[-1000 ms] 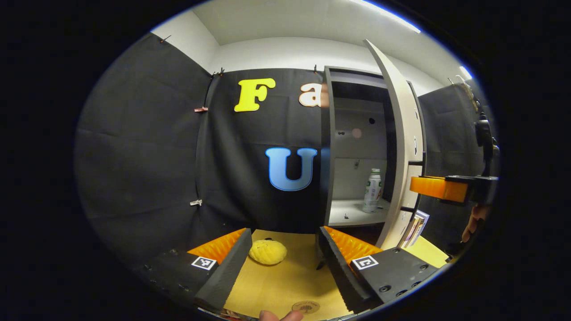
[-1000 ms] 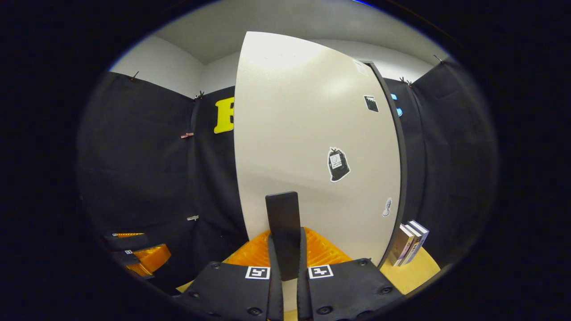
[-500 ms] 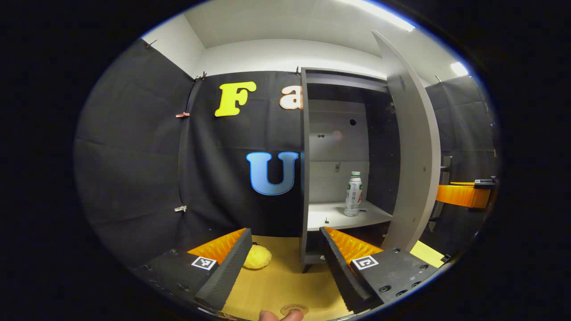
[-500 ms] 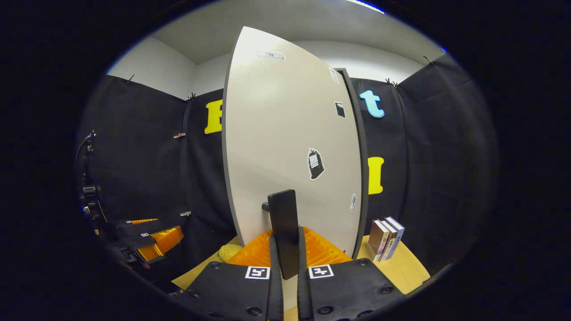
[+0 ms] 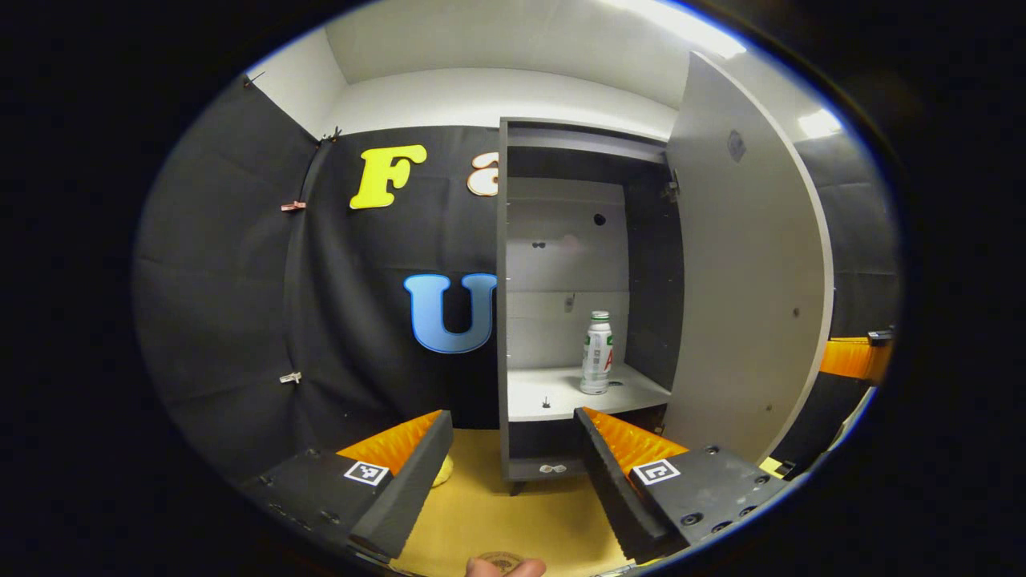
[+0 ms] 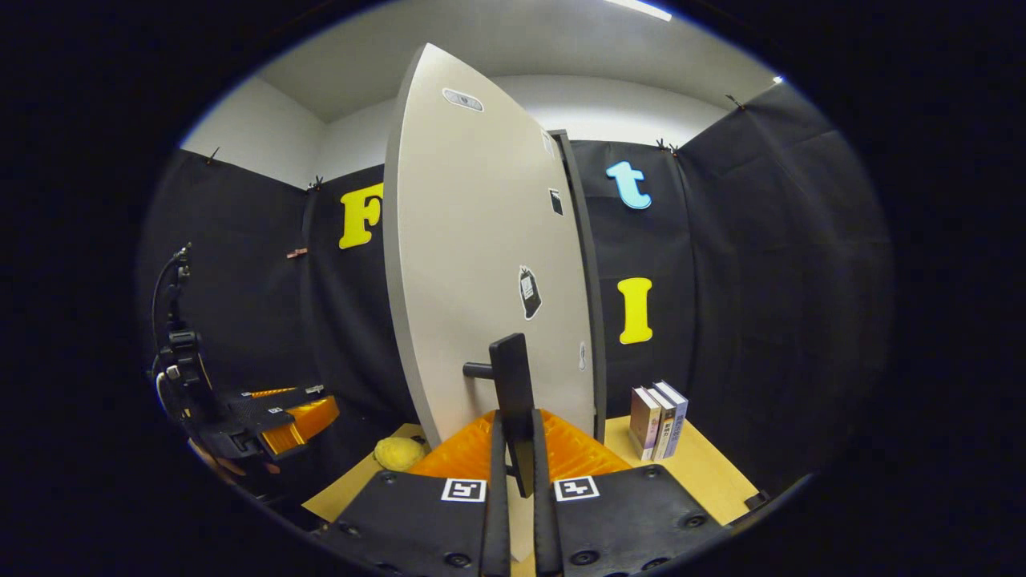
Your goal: Open the cabinet door with the right hand, grasp the bottle in the cabinet with the left hand and place it on the coaster, then close the cabinet door with the right hand.
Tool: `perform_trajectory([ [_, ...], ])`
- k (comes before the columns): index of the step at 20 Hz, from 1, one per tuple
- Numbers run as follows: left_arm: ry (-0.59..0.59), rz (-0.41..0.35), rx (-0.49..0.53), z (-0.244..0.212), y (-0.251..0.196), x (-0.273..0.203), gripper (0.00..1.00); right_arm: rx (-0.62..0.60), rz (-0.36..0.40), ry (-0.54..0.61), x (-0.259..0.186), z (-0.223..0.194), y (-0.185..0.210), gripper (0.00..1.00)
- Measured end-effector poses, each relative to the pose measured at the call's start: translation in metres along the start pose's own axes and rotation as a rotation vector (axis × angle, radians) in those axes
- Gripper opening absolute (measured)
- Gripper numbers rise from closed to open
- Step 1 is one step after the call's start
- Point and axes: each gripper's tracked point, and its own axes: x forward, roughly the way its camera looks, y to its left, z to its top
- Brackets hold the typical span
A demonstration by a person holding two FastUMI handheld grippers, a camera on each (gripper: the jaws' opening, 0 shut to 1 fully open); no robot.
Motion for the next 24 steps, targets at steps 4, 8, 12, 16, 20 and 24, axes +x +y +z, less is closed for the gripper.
perform_trajectory([
  [4,-0.008,-0.026,-0.003,0.004,-0.019,0.008,0.94,-0.019,-0.038,0.011,-0.015,0.001,-0.027,0.15],
  [8,-0.018,-0.03,-0.016,0.006,-0.031,0.014,0.94,-0.051,-0.092,0.008,-0.021,0.008,-0.06,0.15],
  [12,-0.018,-0.016,-0.027,0.008,-0.041,0.018,0.95,-0.063,-0.123,0.013,-0.023,0.012,-0.088,0.15],
  [16,-0.019,0.001,-0.024,0.011,-0.053,0.026,0.95,-0.068,-0.123,0.013,-0.025,0.015,-0.107,0.11],
  [20,-0.018,-0.008,-0.006,0.013,-0.076,0.042,0.92,-0.061,-0.097,0.009,-0.029,0.018,-0.116,0.11],
  [24,-0.039,-0.04,0.021,0.021,-0.105,0.07,0.92,-0.088,-0.068,-0.008,-0.034,0.026,-0.117,0.11],
])
